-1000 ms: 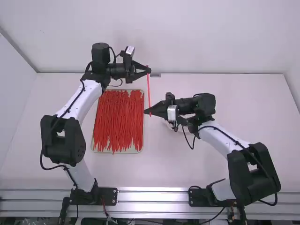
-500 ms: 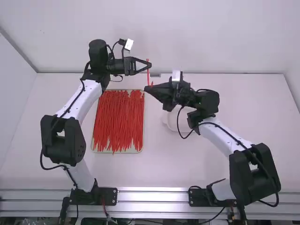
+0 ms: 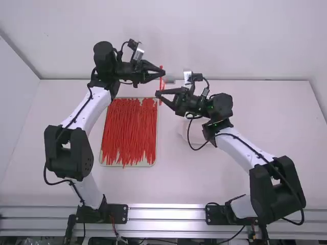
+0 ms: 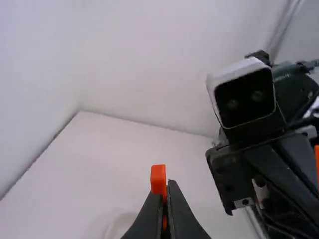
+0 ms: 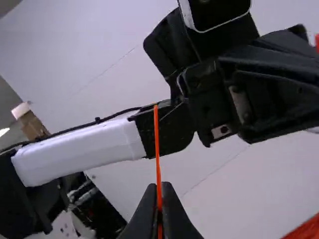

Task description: Fasten the cable tie

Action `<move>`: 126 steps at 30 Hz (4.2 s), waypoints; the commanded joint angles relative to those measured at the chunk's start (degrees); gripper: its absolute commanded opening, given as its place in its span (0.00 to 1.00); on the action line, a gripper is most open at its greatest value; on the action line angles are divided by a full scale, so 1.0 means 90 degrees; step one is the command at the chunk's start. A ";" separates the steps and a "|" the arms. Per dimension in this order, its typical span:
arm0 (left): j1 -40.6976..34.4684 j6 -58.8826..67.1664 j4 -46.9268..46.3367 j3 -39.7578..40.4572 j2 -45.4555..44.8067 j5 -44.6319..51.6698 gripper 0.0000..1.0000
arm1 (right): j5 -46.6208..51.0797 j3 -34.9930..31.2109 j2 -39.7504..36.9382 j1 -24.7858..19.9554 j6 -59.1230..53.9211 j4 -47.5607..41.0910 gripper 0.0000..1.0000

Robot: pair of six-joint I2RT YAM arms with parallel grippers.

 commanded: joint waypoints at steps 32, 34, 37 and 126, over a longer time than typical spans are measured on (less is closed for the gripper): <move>0.0102 0.2606 -0.0148 -0.0019 -0.0029 0.0610 0.03 | 0.0974 0.0197 0.0027 0.0250 0.0991 -0.0634 0.00; 0.0121 0.2611 -0.0146 -0.0019 -0.0029 0.0612 0.02 | 0.1042 0.0197 0.0027 0.0250 0.0988 -0.0639 0.00; 0.0070 0.2613 -0.0146 -0.0024 -0.0029 0.0610 0.02 | 0.1059 0.0197 0.0027 0.0304 0.0991 -0.0639 0.00; -0.0126 0.3439 -0.0391 -0.0447 -0.0044 0.0612 0.01 | 0.1353 0.0197 0.0039 0.0238 0.0707 -0.1513 0.00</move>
